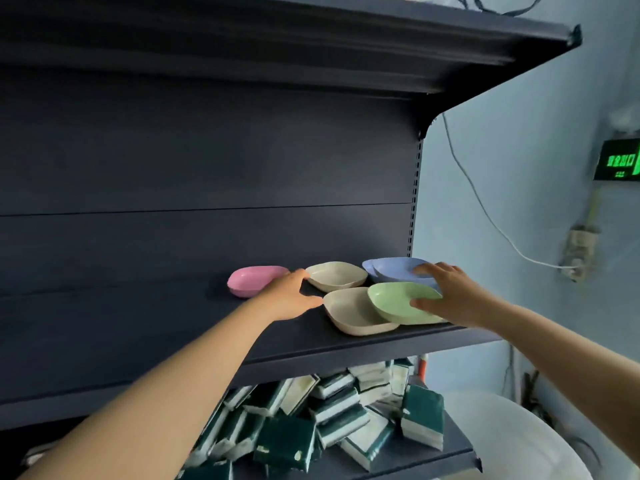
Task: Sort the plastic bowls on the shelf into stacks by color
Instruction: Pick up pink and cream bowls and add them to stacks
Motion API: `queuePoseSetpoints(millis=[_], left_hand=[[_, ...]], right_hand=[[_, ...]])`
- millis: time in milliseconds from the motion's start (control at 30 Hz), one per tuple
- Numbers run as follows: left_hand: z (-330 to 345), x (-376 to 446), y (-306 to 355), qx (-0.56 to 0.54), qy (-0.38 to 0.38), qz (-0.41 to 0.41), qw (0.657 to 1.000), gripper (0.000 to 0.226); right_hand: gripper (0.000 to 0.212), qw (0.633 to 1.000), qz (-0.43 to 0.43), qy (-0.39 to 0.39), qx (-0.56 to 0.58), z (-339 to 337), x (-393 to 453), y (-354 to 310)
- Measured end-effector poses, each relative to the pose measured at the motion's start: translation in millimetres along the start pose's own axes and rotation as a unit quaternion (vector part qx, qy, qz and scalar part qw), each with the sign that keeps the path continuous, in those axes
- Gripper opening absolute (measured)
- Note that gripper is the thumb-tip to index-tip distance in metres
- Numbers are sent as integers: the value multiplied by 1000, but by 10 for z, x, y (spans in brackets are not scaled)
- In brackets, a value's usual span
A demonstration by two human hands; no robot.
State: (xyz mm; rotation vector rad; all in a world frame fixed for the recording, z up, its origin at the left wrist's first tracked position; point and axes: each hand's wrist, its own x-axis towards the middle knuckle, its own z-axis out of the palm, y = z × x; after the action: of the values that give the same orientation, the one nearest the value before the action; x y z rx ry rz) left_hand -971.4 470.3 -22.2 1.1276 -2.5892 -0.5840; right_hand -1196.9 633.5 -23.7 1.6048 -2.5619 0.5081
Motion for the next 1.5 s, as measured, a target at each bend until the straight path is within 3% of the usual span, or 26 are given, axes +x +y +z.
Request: queuePoseSetpoints(millis=[100,167,300,367,533,633,800,900,1000,1133,1200,1267,1367,1433,1500], left_hand=[[287,267,158,-87,-4,-81,993,63],[458,428,196,-170,-2,-169,971,63],[715,655,193,-340,1,-228,912,29],[792,710,193,-349,23,-229,908,22],[843,708,196,-324,43,-240,914,15],[845,704,161,-337,49,-232,911,21],[813,662,65,-367,85,-240,895,13],[775,631,-44,-397,109,-254,875,9],[712,558,-170,-477,147,-265,825,19],[554,372,-365,-562,169,-268,764,14],[436,239,-481,-576,174,-265,753,12],[300,87,-631,-580,179,-260,751,20],[50,-183,-903,-583,183,-255,749,32],[-143,-390,-1111,-585,185,-250,749,35],[-342,-620,-1334,-587,195,-241,748,36]], right_hand=[[59,998,32,-8,51,20,241,427],[53,994,61,-19,93,46,396,615],[28,987,86,-62,117,112,654,783],[24,982,87,-91,141,139,740,805],[40,966,92,-145,194,228,892,821],[44,962,80,-164,205,282,934,835],[45,944,94,-153,275,350,985,836],[34,924,105,-150,337,376,993,778],[15,889,120,-149,416,391,969,633],[18,872,133,-128,454,398,944,319],[19,862,130,-123,474,367,883,65],[41,850,115,-126,498,397,862,-175],[9,828,85,-138,537,434,764,-637],[6,817,75,-131,557,473,707,-967],[16,809,63,-131,570,487,611,-1358]])
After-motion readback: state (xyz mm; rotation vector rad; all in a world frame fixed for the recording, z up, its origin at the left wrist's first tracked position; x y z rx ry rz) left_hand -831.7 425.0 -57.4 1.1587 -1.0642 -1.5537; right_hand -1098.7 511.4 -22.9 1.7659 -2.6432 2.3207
